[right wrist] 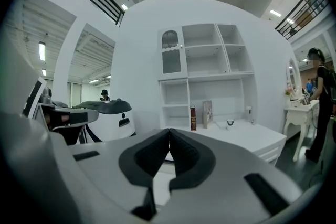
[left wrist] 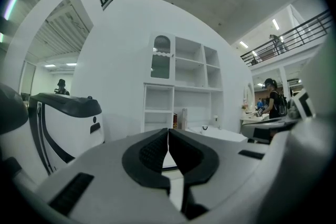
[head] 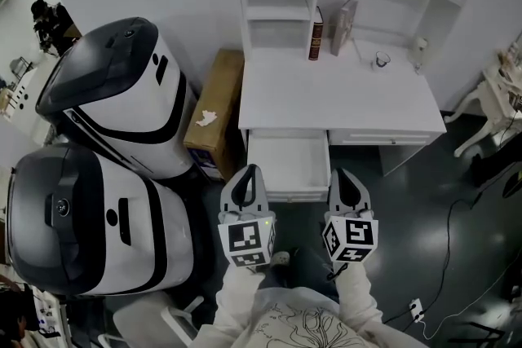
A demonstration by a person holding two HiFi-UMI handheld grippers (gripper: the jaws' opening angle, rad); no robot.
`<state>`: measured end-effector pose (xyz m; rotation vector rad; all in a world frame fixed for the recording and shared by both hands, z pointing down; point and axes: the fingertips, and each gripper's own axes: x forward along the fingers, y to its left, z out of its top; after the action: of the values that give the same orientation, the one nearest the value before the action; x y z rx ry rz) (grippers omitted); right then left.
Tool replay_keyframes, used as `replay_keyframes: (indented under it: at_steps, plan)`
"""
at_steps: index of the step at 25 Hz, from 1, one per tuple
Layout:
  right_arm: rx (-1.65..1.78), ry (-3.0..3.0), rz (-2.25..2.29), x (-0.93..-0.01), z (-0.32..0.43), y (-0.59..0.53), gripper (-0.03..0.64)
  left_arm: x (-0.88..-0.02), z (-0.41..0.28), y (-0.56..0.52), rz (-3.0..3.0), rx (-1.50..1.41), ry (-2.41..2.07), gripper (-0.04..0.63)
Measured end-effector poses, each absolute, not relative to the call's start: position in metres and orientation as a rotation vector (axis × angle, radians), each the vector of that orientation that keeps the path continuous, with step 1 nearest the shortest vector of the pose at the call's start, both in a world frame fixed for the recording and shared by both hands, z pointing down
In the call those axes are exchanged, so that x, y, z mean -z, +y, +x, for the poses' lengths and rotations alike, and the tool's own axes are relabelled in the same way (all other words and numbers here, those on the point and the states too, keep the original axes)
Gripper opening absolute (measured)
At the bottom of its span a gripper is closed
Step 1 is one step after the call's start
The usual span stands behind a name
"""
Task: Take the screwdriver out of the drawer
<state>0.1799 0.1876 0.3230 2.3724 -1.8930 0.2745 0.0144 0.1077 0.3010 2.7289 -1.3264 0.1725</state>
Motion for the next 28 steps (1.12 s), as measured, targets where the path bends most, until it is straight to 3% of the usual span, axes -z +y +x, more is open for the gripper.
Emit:
replay_keyframes:
  at_steps: [28]
  plan:
    - [-0.395, -2.06, 2.038, -0.385, 0.234, 0.005, 0.003, -0.357, 0.074, -0.044, 2.548, -0.328, -1.481, 0.008]
